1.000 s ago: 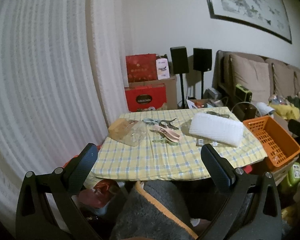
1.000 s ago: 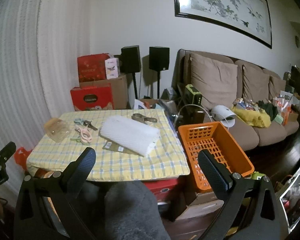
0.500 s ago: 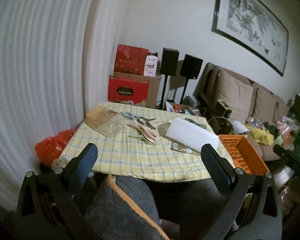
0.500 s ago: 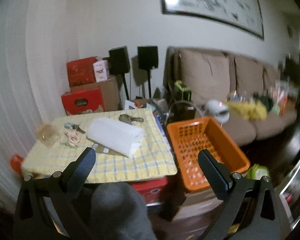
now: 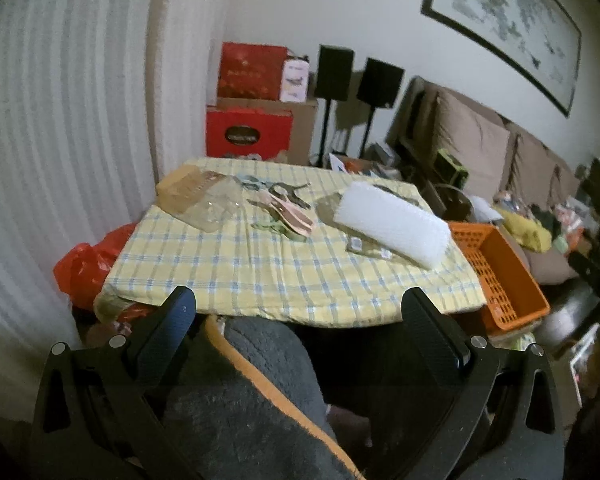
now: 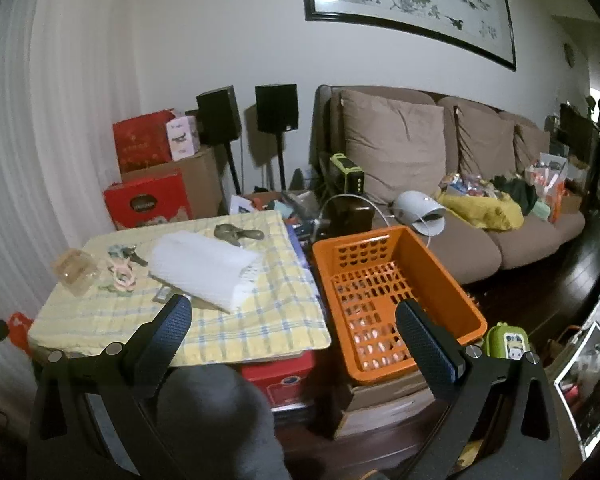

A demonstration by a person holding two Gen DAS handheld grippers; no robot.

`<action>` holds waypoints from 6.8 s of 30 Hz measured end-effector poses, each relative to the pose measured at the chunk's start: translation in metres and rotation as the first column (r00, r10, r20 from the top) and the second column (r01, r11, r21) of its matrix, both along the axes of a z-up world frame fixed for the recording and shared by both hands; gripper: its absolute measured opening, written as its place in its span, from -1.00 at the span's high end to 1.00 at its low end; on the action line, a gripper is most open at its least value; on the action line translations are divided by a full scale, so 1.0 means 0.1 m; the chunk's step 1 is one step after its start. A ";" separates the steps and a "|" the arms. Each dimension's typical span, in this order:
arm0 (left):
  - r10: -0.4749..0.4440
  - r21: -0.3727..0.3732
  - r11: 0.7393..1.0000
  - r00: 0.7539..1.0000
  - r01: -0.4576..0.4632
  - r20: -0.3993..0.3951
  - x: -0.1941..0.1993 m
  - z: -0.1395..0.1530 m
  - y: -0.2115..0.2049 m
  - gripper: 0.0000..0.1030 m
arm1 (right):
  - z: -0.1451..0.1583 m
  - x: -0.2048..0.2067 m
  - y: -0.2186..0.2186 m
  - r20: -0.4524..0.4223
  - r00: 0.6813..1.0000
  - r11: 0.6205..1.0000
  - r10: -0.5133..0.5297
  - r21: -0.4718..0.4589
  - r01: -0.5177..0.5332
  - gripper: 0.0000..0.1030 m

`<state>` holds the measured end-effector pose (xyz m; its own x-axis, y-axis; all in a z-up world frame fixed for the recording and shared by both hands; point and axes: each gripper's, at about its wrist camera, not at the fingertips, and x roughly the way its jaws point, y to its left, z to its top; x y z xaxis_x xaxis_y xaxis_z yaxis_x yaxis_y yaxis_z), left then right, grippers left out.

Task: Organize objects

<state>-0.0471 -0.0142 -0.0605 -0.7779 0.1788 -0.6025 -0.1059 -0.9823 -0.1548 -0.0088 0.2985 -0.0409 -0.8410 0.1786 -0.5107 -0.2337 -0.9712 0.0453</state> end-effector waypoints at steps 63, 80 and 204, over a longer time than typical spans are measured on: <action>-0.036 -0.150 0.989 0.985 0.011 -0.169 -0.27 0.29 0.40 -0.56 | -0.22 -0.43 0.12 0.082 0.997 1.000 0.008 -0.018 -0.007 -0.97; -0.134 -0.183 0.976 0.988 0.119 -0.073 -0.36 0.22 0.71 0.94 | -0.18 -0.42 0.22 0.047 0.994 0.990 0.095 -0.110 -0.089 0.78; -0.196 -0.058 0.981 0.961 0.188 -0.198 -1.67 0.97 1.32 -0.99 | 0.36 -1.10 0.67 -0.109 0.969 0.951 -0.223 -0.242 0.192 -0.99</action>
